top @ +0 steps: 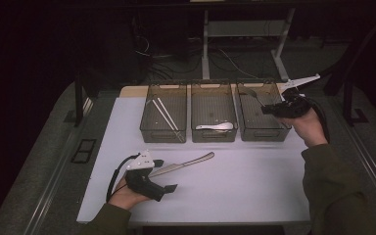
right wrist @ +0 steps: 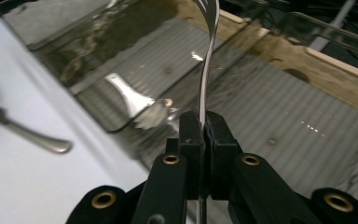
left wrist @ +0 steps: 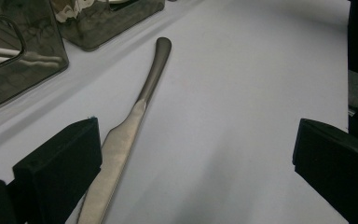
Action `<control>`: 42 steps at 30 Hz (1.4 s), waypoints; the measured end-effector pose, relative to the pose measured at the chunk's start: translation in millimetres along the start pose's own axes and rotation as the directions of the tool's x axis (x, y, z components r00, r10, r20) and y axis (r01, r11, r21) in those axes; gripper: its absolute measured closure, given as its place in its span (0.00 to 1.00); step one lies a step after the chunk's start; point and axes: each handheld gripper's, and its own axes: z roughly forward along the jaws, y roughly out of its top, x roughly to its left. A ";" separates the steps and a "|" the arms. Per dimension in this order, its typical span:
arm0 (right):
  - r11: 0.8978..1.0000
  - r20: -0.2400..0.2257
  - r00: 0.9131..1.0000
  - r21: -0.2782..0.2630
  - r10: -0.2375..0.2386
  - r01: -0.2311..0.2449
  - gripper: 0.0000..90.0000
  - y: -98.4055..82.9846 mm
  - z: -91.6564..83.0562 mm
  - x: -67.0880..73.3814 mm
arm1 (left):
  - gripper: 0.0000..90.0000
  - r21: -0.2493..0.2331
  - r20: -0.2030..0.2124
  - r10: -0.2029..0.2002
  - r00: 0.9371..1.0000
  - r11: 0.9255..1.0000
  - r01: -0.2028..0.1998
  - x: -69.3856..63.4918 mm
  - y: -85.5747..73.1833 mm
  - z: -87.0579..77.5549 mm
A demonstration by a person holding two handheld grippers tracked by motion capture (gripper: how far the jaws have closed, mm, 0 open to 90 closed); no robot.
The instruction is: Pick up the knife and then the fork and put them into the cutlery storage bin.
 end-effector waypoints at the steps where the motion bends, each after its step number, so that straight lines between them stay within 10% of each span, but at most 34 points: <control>1: 1.000 0.011 1.000 0.002 0.011 -0.011 0.96 0.0 1.7 -4.0 | 0.00 0.000 0.000 0.000 1.000 1.000 0.000 0.0 0.0 0.0; 14: 0.994 0.099 0.991 0.047 0.089 -0.094 0.96 -11.3 29.2 -41.5 | 0.00 -0.005 0.004 0.000 1.000 1.000 0.000 0.3 0.4 -0.8; 25: 0.985 0.125 0.990 0.151 0.070 -0.089 0.94 -21.8 53.1 -44.8 | 0.00 0.000 0.007 0.002 1.000 1.000 -0.002 0.0 0.4 -0.4; 42: 0.991 0.062 0.989 -0.033 0.131 -0.129 0.41 -33.2 13.7 -29.7 | 0.00 0.000 0.005 0.000 1.000 1.000 0.000 -0.5 0.9 -0.7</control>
